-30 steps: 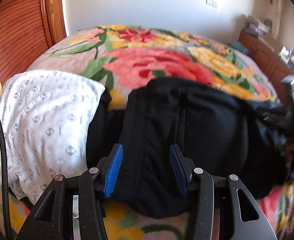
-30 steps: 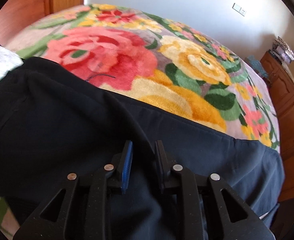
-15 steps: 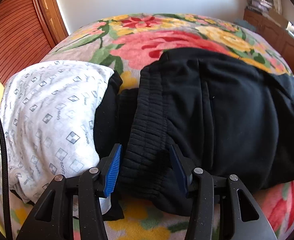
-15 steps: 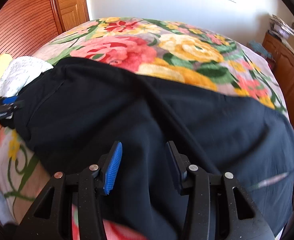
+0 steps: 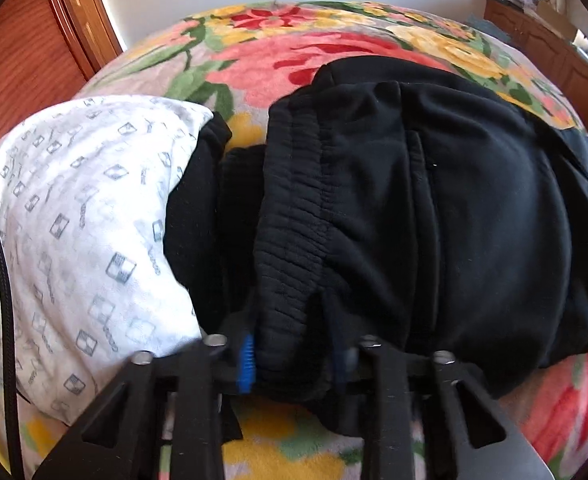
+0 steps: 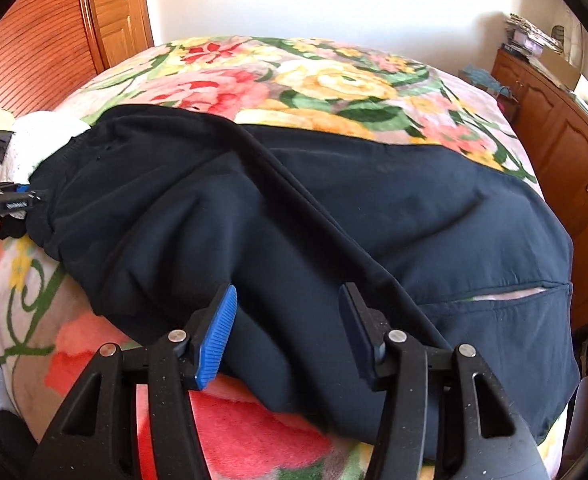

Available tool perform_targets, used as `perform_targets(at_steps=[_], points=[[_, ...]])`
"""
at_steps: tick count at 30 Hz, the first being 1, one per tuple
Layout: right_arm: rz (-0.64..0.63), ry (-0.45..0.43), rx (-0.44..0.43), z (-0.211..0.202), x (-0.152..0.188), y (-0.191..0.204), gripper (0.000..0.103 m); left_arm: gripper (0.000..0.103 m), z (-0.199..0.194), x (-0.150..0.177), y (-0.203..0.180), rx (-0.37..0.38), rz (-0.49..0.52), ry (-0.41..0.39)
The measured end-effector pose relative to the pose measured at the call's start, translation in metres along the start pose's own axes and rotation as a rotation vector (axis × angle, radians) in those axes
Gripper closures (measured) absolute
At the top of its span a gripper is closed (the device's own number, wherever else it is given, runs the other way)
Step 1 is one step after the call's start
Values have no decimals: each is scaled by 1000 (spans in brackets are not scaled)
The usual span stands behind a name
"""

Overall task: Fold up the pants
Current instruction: 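Move both tools along the pants legs toward the leg hems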

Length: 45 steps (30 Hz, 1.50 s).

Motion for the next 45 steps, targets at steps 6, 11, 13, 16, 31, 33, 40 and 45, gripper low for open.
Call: perform_targets(at_steps=[6, 11, 13, 16, 31, 33, 40, 45], points=[[-51, 39, 25, 20, 11, 0, 49, 92, -50, 10, 8, 61, -8, -15], [-22, 54, 29, 27, 14, -12, 49, 92, -80, 36, 19, 33, -16, -16], [-8, 57, 19, 28, 15, -14, 49, 91, -63, 50, 26, 52, -35, 65], [-2, 54, 15, 28, 15, -16, 49, 87, -66, 58, 28, 42, -21, 52], [59, 16, 37, -15, 20, -52, 49, 62, -146, 30, -32, 103, 56, -214], [92, 9, 41, -26, 23, -67, 49, 58, -147, 27, -41, 146, 74, -231], [161, -27, 95, -58, 45, -107, 49, 35, -144, 13, -75, 215, 109, -304], [220, -43, 105, -68, 55, -127, 36, 15, -138, 12, -91, 268, 104, -337]])
Point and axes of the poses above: each gripper's, at about its wrist camera, not at the fingertips, and z roughly the way its jaws point, y to its left, x to its underside, the point moved 1 cm from there along z, roughly the way its jaws point
